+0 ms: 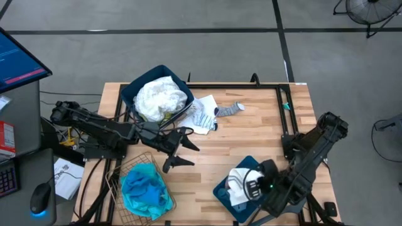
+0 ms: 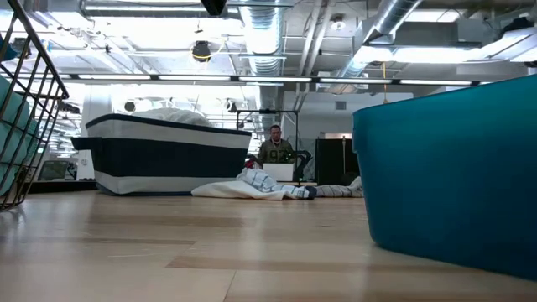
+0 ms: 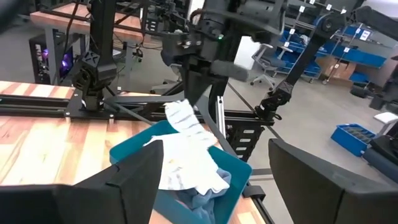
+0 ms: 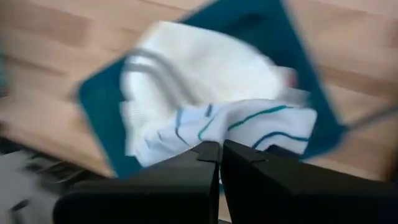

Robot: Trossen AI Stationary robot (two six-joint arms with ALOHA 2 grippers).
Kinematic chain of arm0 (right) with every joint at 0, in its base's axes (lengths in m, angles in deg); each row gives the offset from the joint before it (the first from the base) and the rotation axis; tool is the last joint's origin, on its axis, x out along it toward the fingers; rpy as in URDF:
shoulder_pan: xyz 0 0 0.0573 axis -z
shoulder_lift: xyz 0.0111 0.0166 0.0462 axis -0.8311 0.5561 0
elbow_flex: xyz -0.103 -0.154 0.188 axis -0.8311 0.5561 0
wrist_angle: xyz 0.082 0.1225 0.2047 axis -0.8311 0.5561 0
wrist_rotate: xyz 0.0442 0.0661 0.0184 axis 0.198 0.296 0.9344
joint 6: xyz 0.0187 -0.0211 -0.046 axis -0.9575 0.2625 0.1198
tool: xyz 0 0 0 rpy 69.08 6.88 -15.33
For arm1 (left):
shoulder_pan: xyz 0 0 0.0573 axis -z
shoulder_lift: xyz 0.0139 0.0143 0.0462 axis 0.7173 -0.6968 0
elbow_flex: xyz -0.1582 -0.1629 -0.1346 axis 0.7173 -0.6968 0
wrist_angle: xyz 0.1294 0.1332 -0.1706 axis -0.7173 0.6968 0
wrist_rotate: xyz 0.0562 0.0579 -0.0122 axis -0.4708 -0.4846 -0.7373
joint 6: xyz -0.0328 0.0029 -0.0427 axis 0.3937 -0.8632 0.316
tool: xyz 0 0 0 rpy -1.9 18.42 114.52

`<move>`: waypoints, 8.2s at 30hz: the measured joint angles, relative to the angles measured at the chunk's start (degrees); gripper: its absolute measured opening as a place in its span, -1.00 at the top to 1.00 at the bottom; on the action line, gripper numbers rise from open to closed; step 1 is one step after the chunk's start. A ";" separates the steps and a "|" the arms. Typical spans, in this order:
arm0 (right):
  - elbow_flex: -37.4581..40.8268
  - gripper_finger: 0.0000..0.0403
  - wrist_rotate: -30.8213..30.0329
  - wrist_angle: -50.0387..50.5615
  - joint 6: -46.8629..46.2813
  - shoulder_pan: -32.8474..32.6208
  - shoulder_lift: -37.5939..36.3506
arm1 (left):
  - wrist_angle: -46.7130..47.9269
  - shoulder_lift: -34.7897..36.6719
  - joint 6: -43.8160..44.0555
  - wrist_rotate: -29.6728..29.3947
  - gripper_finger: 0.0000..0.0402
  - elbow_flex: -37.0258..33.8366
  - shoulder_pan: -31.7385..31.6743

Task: Pick & Place Cloths
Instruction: Put the bottom white patterned sock into the blue bin, then put the white short into the wire basket

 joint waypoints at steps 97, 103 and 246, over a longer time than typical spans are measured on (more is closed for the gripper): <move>9.49 0.20 8.29 -24.12 30.26 13.53 1.17 | 4.65 0.07 -9.38 -3.61 -0.36 0.04 -9.09; 9.49 -0.04 7.44 -24.41 30.17 13.53 -3.02 | 8.10 -5.33 -10.52 -4.76 -0.36 2.35 -10.79; -18.53 1.00 -19.30 -10.22 56.63 13.93 6.37 | 31.45 -4.11 -9.47 -4.28 0.23 20.26 -11.17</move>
